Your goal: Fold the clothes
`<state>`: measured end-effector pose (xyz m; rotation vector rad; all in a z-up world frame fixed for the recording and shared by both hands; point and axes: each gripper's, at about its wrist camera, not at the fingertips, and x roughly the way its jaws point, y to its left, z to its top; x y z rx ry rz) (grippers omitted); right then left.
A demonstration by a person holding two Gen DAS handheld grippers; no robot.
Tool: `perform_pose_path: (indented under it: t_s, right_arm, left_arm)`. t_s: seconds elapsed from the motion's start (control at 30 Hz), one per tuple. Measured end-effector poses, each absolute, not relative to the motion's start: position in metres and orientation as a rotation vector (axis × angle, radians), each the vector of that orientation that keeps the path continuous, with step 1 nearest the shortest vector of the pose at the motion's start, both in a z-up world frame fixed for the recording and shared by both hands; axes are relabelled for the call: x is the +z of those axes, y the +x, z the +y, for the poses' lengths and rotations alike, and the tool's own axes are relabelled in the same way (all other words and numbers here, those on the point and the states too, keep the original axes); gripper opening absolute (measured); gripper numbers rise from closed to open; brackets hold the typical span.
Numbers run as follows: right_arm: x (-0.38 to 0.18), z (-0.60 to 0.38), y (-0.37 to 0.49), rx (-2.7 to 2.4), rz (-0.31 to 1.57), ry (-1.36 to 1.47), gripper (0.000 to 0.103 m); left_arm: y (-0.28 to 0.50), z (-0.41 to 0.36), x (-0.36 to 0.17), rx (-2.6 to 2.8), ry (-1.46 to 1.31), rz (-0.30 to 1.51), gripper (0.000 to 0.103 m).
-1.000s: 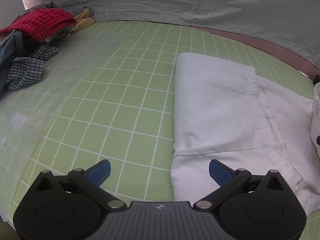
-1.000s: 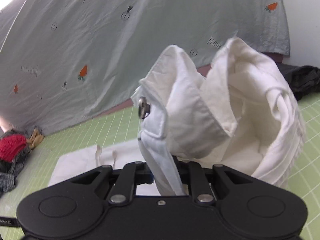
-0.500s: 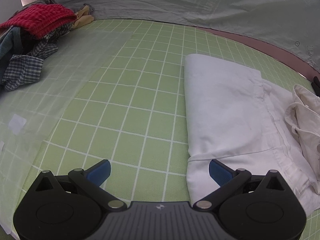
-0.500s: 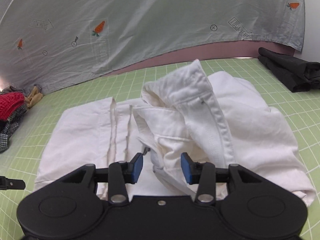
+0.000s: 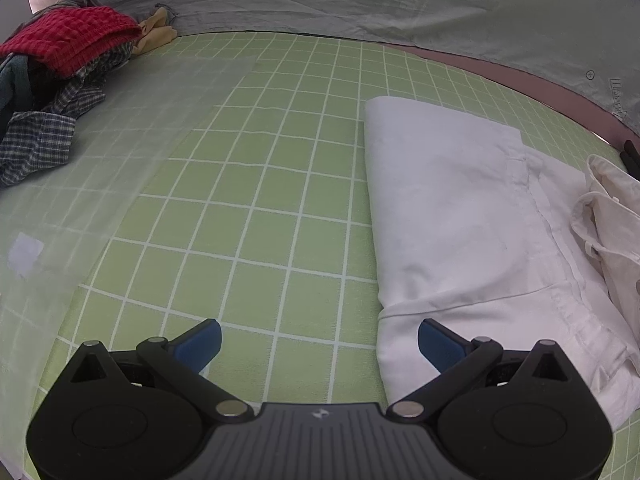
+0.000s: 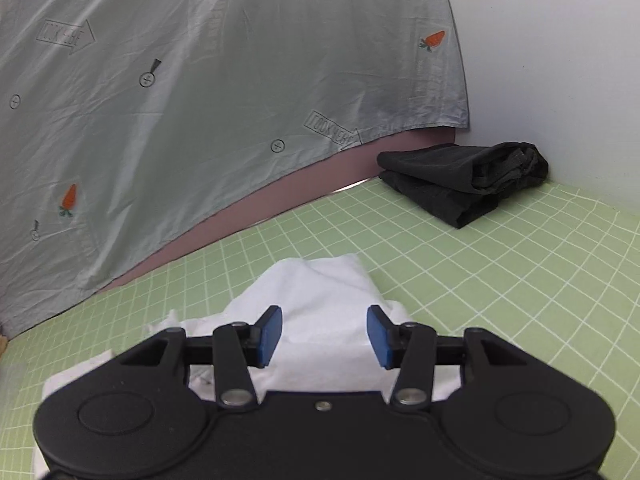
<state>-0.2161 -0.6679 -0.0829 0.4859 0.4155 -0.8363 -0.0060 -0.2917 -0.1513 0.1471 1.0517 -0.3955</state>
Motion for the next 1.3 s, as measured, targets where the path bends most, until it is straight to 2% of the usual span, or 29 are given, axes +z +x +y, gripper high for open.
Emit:
perform_pose_path:
  t_s: [0.07, 0.3, 0.47, 0.6, 0.9, 0.97, 1.0, 1.03, 1.1, 1.23, 1.3]
  right_arm:
    - [-0.096, -0.68, -0.206, -0.827, 0.455, 0.493, 0.048]
    - [-0.116, -0.618, -0.173, -0.688, 0.549, 0.359, 0.046]
    - [-0.133, -0.595, -0.179, -0.732, 0.533, 0.348, 0.047]
    - [-0.138, -0.578, -0.173, -0.748, 0.578, 0.201, 0.047]
    - [-0.14, -0.576, -0.171, -0.783, 0.584, 0.177, 0.049]
    - [-0.136, -0.58, -0.172, -0.78, 0.599, 0.184, 0.054]
    - [-0.131, -0.585, -0.176, -0.789, 0.599, 0.201, 0.062]
    - [-0.126, -0.59, -0.18, -0.799, 0.598, 0.219, 0.075]
    - [-0.114, -0.599, -0.195, -0.842, 0.545, 0.271, 0.088]
    - [-0.106, -0.612, -0.215, -0.869, 0.541, 0.304, 0.096]
    - [-0.107, -0.616, -0.22, -0.885, 0.572, 0.28, 0.096]
  left_arm:
    - [-0.005, -0.292, -0.152, -0.396, 0.145, 1.052, 0.103]
    - [0.0, -0.296, -0.154, -0.414, 0.131, 1.053, 0.103]
    - [0.001, -0.305, -0.157, -0.447, 0.127, 1.054, 0.103]
    - [0.003, -0.313, -0.161, -0.469, 0.116, 1.057, 0.103]
    - [0.009, -0.327, -0.172, -0.51, 0.095, 1.079, 0.103]
    - [0.01, -0.33, -0.174, -0.517, 0.095, 1.079, 0.103]
    - [0.01, -0.332, -0.175, -0.522, 0.094, 1.079, 0.103]
    - [0.011, -0.333, -0.175, -0.529, 0.093, 1.079, 0.103]
    - [0.009, -0.336, -0.177, -0.547, 0.099, 1.083, 0.103]
    - [0.004, -0.34, -0.176, -0.553, 0.116, 1.076, 0.101]
    - [0.001, -0.342, -0.174, -0.558, 0.117, 1.067, 0.096]
